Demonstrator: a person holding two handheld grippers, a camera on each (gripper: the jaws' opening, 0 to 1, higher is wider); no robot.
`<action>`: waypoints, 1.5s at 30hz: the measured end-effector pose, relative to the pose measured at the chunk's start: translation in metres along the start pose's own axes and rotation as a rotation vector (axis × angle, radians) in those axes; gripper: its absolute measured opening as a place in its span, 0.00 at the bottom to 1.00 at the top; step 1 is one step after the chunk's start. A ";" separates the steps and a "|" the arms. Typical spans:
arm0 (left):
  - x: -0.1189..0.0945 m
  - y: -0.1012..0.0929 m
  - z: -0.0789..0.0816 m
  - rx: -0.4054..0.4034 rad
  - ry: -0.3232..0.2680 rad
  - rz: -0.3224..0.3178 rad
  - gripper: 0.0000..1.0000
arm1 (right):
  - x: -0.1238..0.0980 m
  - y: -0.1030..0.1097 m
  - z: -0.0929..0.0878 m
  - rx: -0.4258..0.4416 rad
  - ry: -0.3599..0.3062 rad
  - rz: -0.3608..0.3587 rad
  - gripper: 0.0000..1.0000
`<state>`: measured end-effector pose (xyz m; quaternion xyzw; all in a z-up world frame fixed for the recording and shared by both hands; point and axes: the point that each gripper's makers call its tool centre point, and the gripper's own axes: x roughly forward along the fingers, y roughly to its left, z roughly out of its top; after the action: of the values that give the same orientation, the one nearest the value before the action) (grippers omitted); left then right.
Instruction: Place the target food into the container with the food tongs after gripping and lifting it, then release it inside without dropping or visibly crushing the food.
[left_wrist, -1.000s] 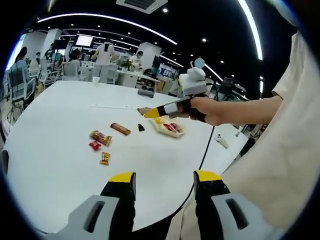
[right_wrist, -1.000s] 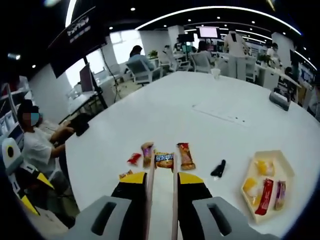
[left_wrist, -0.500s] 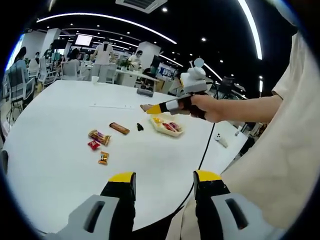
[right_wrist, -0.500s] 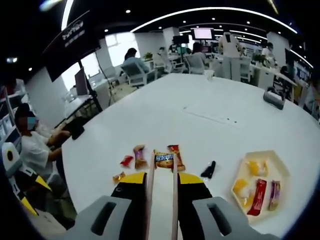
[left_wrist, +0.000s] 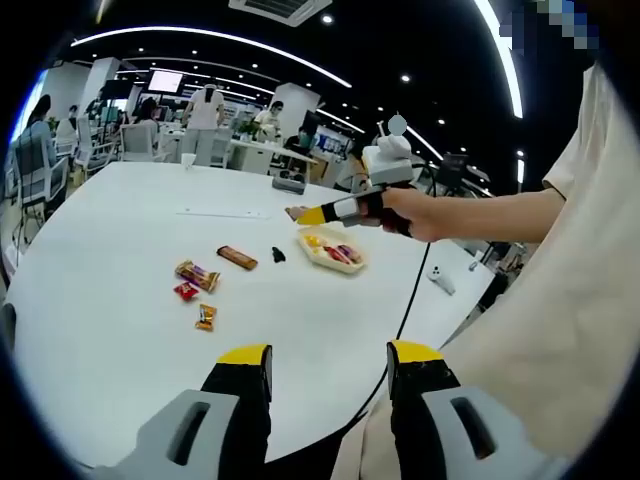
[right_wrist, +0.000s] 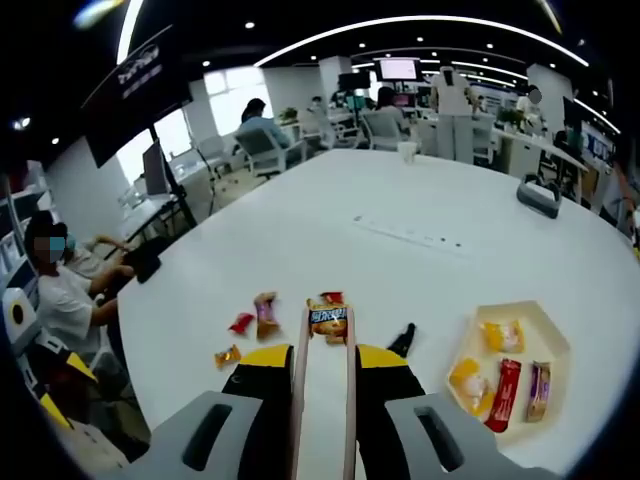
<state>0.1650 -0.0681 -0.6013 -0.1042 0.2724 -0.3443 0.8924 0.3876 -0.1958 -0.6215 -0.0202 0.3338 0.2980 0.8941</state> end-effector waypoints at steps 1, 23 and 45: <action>0.000 0.000 0.000 0.001 0.002 0.000 0.45 | -0.001 -0.001 0.000 0.002 -0.002 -0.003 0.22; 0.003 -0.003 0.000 0.005 0.008 -0.010 0.45 | -0.010 -0.029 0.006 0.029 -0.018 -0.052 0.22; 0.005 -0.005 -0.003 0.000 0.018 -0.017 0.46 | -0.018 -0.058 0.006 0.060 -0.027 -0.097 0.23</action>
<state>0.1638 -0.0749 -0.6046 -0.1034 0.2795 -0.3526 0.8871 0.4121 -0.2511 -0.6150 -0.0055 0.3293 0.2442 0.9121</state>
